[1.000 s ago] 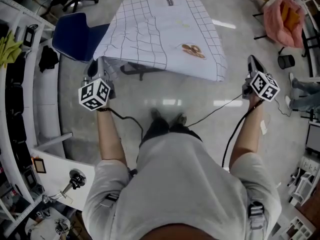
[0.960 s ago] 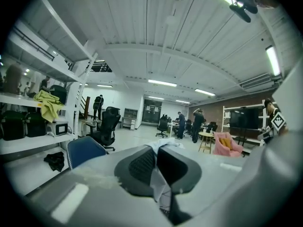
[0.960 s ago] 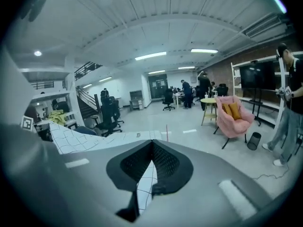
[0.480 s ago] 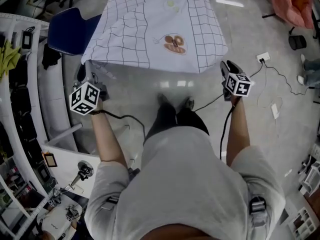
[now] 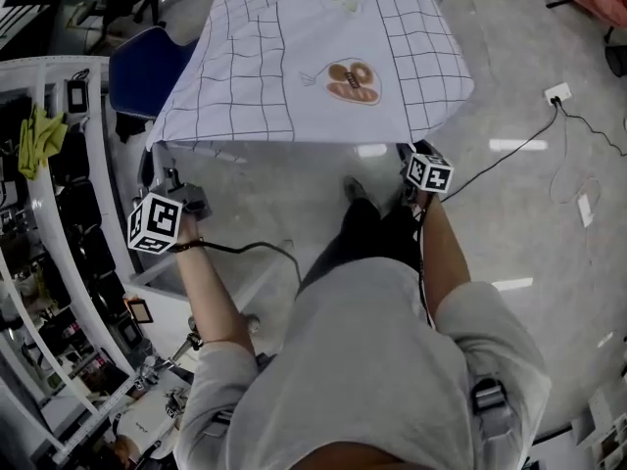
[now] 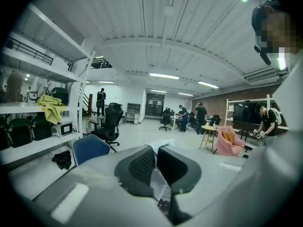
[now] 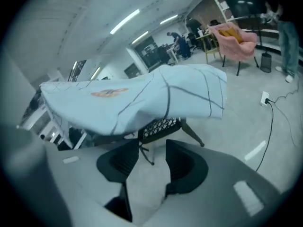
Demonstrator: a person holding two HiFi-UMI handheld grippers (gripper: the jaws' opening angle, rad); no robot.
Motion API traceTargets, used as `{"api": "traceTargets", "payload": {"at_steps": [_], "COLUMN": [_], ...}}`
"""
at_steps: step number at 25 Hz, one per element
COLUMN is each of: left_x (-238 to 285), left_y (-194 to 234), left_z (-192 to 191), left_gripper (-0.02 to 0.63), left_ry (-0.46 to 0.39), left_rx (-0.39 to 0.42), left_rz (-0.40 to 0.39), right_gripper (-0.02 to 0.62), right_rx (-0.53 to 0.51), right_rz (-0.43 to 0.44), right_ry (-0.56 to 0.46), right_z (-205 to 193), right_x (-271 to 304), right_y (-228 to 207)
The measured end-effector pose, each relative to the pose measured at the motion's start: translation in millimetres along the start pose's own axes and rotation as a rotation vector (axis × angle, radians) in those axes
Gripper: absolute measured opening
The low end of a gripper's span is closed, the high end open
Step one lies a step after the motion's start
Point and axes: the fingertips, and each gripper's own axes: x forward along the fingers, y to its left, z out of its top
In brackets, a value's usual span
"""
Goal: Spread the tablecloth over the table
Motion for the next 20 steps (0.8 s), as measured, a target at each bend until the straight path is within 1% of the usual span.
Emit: {"api": "traceTargets", "payload": {"at_steps": [2, 4, 5, 6, 8, 10, 12, 14, 17, 18, 20], "left_x": [0.7, 3.6, 5.6, 8.3, 17.2, 28.7, 39.2, 50.9, 67.3, 70.1, 71.2], "left_y": [-3.0, -2.8, -1.5, 0.5, 4.6, 5.0, 1.3, 0.2, 1.5, 1.4, -0.6], "left_z": [0.1, -2.4, -3.9, -5.2, -5.9, -6.1, -9.5, -12.7, -12.1, -12.1, -14.0], "left_gripper": [0.026, 0.026, 0.026, 0.026, 0.026, 0.026, 0.026, 0.026, 0.026, 0.026, 0.026], "left_ry": [-0.002, -0.008, -0.012, -0.014, -0.014, -0.006, 0.006, 0.017, 0.014, 0.01, 0.003], "left_rx": [0.01, 0.014, 0.011, 0.004, -0.016, -0.022, -0.017, -0.032, -0.069, -0.079, -0.091], "left_rz": [0.0, -0.001, -0.003, -0.006, -0.023, -0.039, -0.037, -0.014, 0.043, 0.062, 0.09], "right_gripper": [0.195, 0.196, 0.191, 0.168, 0.127, 0.089, 0.017, 0.011, 0.009, 0.009, 0.009], "right_rx": [0.048, 0.031, 0.004, -0.028, -0.085, -0.119, -0.156, -0.228, -0.373, -0.393, -0.399], "right_rz": [-0.027, -0.039, -0.043, -0.054, -0.09, -0.12, -0.131, -0.124, -0.091, -0.067, 0.003], "right_ry": [-0.161, -0.312, -0.367, -0.405, -0.444, -0.446, -0.411, -0.328, -0.218, -0.199, -0.19], "right_z": [51.4, 115.0, 143.7, 168.4, 208.2, 241.6, 269.6, 288.0, 310.3, 316.1, 326.1], "right_x": [0.1, -17.3, -28.9, -39.5, -51.1, -49.9, -46.9, -46.0, -51.2, -55.5, -69.8], "right_y": [-11.8, -12.7, -10.4, -8.2, -7.1, -8.6, -9.1, -8.2, -5.4, -4.1, -0.8]}}
